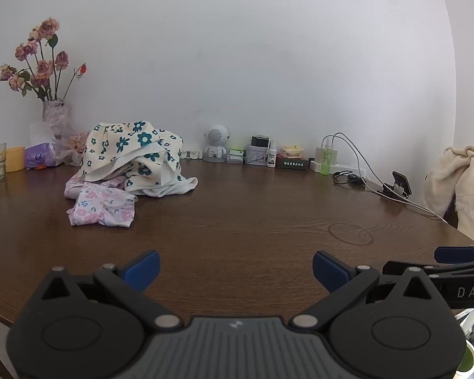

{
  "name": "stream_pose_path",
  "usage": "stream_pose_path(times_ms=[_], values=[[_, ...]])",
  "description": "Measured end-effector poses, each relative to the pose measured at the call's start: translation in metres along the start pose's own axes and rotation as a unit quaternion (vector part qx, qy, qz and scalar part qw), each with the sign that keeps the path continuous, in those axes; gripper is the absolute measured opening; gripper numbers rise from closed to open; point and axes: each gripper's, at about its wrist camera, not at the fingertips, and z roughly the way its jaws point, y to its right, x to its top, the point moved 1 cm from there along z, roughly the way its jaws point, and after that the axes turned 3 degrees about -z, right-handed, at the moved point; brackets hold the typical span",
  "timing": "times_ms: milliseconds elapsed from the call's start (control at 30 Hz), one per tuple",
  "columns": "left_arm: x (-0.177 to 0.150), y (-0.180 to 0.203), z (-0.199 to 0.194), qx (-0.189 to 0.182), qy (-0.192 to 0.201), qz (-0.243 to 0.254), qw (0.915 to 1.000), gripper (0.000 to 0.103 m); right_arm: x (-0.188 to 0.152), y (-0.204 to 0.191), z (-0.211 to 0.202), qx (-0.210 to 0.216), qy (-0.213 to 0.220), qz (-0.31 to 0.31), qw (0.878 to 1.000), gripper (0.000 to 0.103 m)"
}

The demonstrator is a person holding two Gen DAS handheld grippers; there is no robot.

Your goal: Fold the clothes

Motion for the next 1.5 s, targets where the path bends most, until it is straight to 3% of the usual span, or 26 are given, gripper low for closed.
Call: stream_pose_path(times_ms=[133, 1500], values=[[0.0, -0.002, 0.011, 0.001, -0.021, -0.018, 0.9996, 0.103, 0.0, -0.002, 0.001, -0.003, -0.003, -0.001, 1.0, 0.103], [-0.004, -0.006, 0.009, 0.0, -0.019, -0.017, 0.9997, 0.103, -0.003, 0.0, 0.009, -0.001, -0.01, 0.005, 1.0, 0.103]])
